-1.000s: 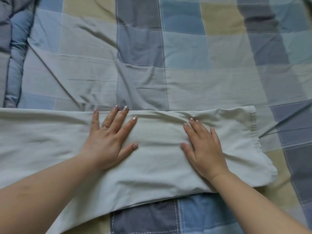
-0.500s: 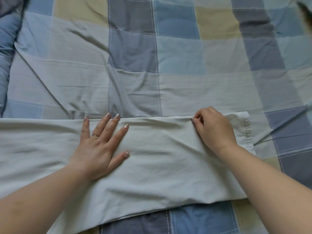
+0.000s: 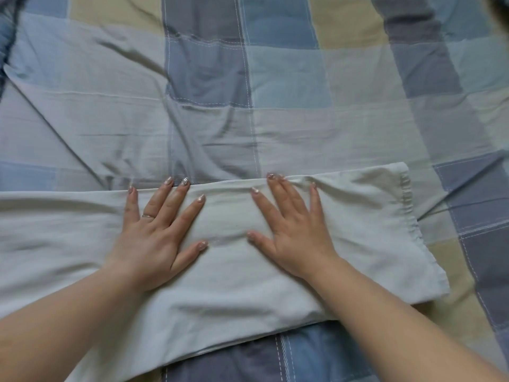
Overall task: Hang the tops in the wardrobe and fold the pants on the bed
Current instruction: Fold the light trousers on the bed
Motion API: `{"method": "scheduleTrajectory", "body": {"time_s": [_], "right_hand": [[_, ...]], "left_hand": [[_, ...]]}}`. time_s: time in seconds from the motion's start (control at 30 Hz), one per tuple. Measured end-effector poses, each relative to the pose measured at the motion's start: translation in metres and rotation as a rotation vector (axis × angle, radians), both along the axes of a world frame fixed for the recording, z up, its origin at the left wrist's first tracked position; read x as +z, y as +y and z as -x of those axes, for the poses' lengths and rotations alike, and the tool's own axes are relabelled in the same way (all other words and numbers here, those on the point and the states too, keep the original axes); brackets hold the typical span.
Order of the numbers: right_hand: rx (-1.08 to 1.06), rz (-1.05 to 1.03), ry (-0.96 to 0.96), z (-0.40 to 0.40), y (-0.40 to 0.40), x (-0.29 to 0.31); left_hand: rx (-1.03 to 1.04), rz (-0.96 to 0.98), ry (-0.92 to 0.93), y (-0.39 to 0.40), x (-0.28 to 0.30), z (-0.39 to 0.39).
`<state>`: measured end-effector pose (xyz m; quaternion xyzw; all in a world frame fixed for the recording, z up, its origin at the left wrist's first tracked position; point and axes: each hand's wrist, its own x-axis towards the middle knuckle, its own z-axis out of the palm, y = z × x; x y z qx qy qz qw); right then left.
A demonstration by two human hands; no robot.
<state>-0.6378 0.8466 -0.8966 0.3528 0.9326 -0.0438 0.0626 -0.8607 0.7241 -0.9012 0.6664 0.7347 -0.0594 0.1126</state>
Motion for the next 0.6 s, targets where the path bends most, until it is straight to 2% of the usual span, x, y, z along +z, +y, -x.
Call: {"method": "scheduleTrajectory", "body": {"time_s": [0.13, 0.23, 0.33, 0.43, 0.5, 0.6], "right_hand": [[-0.272, -0.004, -0.251, -0.093, 0.059, -0.001], [-0.396, -0.002, -0.371, -0.116, 0.070, 0.005], [-0.447, 0.035, -0.254, -0.076, 0.044, 0.010], [-0.223, 0.118, -0.092, -0.025, -0.005, 0.009], [-0.128, 0.129, -0.010, 0.000, -0.030, 0.007], [-0.141, 0.128, 0.061, -0.004, -0.041, 0.003]], "left_hand": [[-0.015, -0.028, 0.003, 0.001, -0.002, -0.001], [0.008, -0.027, 0.005, 0.001, -0.004, -0.001], [0.023, -0.018, 0.024, 0.001, -0.001, -0.002], [0.103, -0.070, -0.041, 0.005, 0.013, -0.026], [0.036, -0.147, -0.106, 0.006, 0.022, -0.063], [-0.069, -0.194, -0.154, 0.000, 0.021, -0.113]]}}
